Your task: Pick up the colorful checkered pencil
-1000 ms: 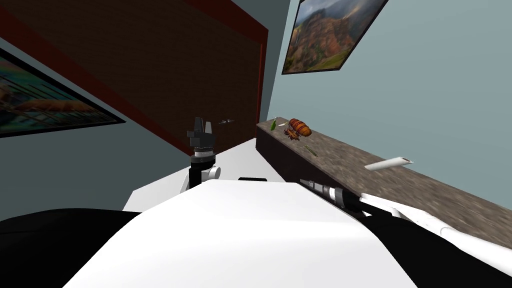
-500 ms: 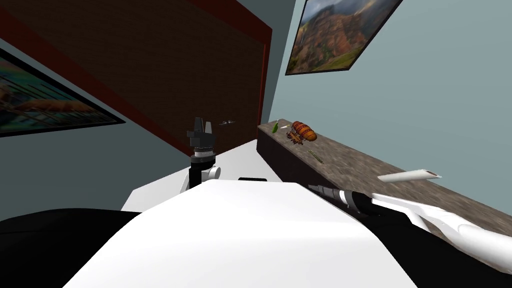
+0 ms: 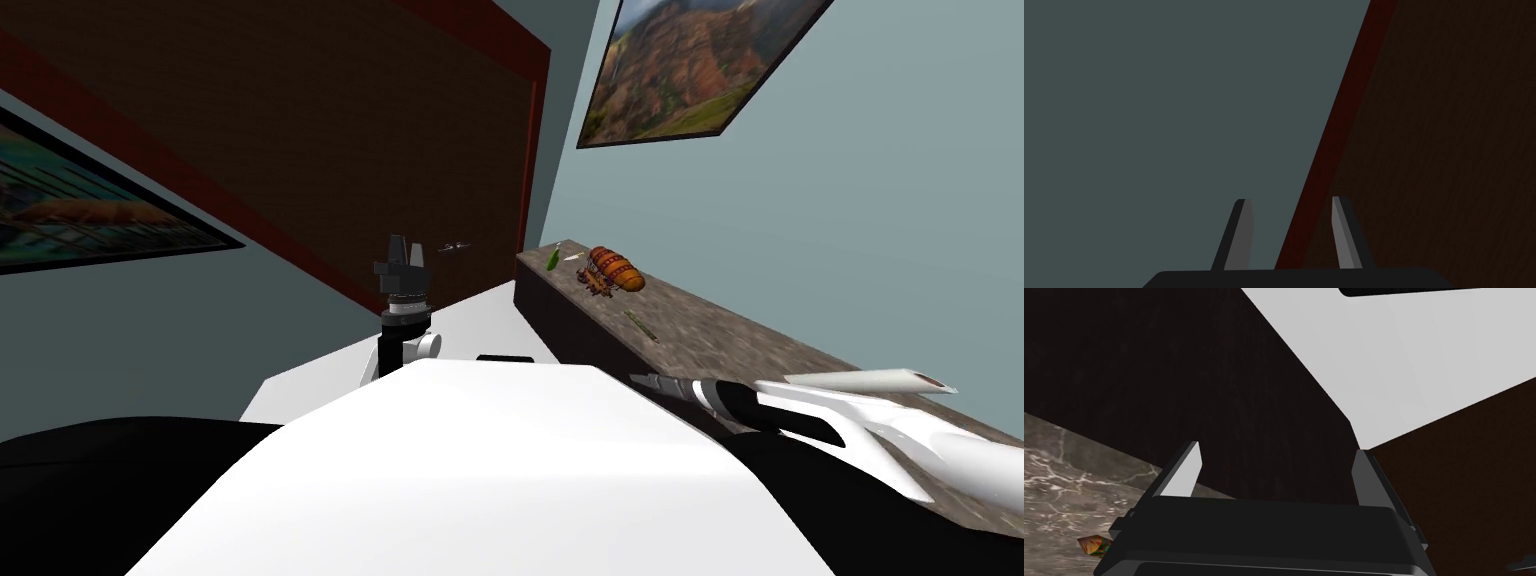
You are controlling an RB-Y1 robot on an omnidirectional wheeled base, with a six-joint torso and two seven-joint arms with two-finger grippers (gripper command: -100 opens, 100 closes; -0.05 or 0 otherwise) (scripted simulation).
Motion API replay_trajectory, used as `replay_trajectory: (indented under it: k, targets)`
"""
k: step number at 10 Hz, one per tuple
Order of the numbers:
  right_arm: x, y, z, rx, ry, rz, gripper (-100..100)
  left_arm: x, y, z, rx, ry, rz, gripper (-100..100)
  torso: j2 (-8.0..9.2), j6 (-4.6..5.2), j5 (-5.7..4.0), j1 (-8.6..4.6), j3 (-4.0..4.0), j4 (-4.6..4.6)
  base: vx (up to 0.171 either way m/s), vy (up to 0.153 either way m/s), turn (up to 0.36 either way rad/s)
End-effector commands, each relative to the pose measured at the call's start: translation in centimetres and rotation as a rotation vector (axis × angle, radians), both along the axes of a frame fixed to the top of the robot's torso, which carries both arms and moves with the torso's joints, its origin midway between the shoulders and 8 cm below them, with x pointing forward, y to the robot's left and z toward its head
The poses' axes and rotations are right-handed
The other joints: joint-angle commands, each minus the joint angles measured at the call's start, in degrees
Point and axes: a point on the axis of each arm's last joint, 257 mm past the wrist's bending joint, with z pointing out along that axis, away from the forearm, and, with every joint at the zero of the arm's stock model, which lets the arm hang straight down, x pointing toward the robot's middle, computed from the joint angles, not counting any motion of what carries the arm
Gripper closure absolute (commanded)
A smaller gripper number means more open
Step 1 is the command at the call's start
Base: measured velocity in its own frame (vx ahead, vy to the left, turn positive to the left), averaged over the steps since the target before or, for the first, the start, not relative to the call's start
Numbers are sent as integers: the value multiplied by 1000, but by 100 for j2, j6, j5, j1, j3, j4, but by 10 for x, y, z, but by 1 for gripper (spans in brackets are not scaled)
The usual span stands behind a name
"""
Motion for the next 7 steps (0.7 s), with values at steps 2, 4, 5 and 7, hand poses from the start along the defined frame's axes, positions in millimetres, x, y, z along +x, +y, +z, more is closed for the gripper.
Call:
replay_trajectory:
  k: [2, 4, 5, 7]
  targets:
    - [-11, -33, 5, -97, 47, 43, -100, 0, 0, 0, 0, 0, 0, 0, -24, -1, -3, -12, -14, -6, 184, -70, 101]
    - [-11, -33, 5, -97, 47, 43, -100, 0, 0, 0, 0, 0, 0, 0, 5, 4, -3, -1, 1, -1, 42, -22, -12]
    - [-17, -51, 9, -152, 77, 70, -100, 0, 0, 0, 0, 0, 0, 0, 32, 5, -1, 10, 17, 6, 67, -28, 69]
    - [-17, -66, 14, -187, 84, 50, -100, 0, 0, 0, 0, 0, 0, 0, -11, -1, -4, -19, -7, -3, 173, -112, 100]
